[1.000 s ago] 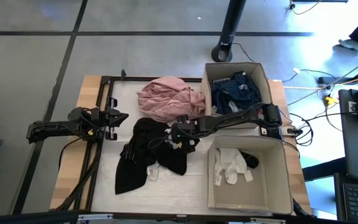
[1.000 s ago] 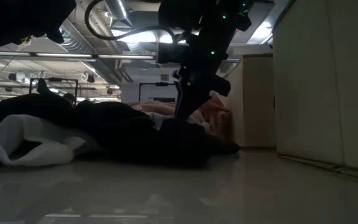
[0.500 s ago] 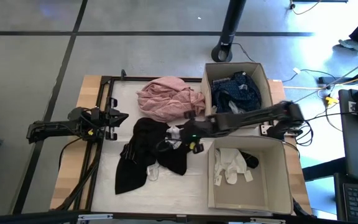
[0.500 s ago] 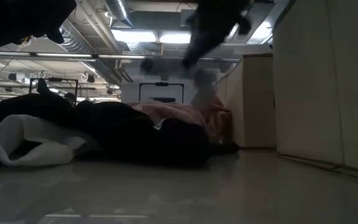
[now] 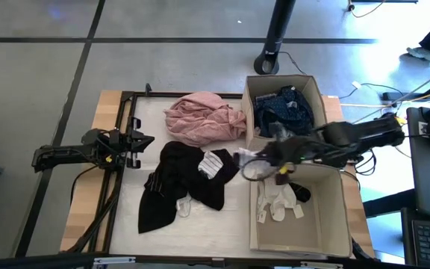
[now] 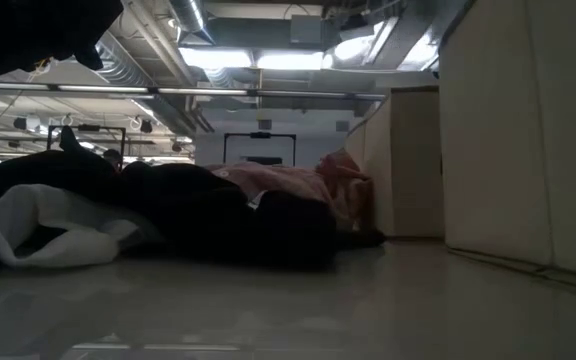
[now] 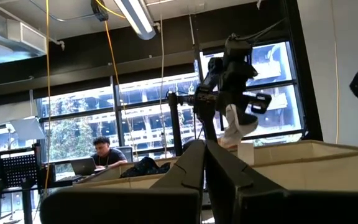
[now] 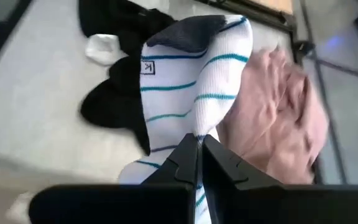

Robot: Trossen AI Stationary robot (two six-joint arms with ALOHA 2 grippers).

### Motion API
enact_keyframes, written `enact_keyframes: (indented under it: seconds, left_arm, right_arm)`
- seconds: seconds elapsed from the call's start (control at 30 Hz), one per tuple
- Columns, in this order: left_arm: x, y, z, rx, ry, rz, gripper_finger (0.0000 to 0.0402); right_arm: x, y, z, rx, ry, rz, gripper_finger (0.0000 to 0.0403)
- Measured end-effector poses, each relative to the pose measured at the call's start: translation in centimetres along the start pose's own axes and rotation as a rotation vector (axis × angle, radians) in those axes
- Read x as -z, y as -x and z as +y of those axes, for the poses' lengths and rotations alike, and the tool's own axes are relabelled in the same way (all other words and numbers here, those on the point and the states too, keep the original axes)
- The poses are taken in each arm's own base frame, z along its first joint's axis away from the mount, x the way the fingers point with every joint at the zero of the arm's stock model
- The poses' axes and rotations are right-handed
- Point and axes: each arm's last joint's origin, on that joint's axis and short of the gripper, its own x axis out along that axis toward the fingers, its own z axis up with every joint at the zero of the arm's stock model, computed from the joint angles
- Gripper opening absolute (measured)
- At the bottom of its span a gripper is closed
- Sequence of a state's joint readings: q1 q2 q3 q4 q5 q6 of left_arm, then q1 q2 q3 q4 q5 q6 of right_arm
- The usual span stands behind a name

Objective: Sort clothes
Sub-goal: Put the white striped sock into the bottom laundry organizer

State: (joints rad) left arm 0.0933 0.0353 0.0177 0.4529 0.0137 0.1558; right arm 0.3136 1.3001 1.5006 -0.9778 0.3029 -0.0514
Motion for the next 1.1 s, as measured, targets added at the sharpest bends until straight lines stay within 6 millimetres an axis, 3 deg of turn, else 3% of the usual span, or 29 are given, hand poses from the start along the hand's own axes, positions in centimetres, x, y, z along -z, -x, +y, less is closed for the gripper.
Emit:
enact_keyframes:
  seconds: [0.17,0.4,0.73,1.1]
  left_arm:
    - [0.0,0.0,0.0,0.000,0.024,0.001,0.0005]
    - [0.1,0.0,0.0,0.002,0.040,0.010,0.0005]
    - [0.2,0.0,0.0,0.003,0.076,0.021,0.0005]
    - [0.0,0.0,0.0,0.000,0.044,0.001,0.0005]
  right_arm:
    - [2.2,3.2,1.3,-0.058,-0.119,0.097,0.0018]
    - [4.5,4.6,3.6,-0.029,-0.207,0.291,0.0018]
    - [4.5,2.7,8.0,-0.054,-0.111,0.403,0.0019]
    - [4.7,-0.3,9.9,-0.025,-0.039,0.563,0.0019]
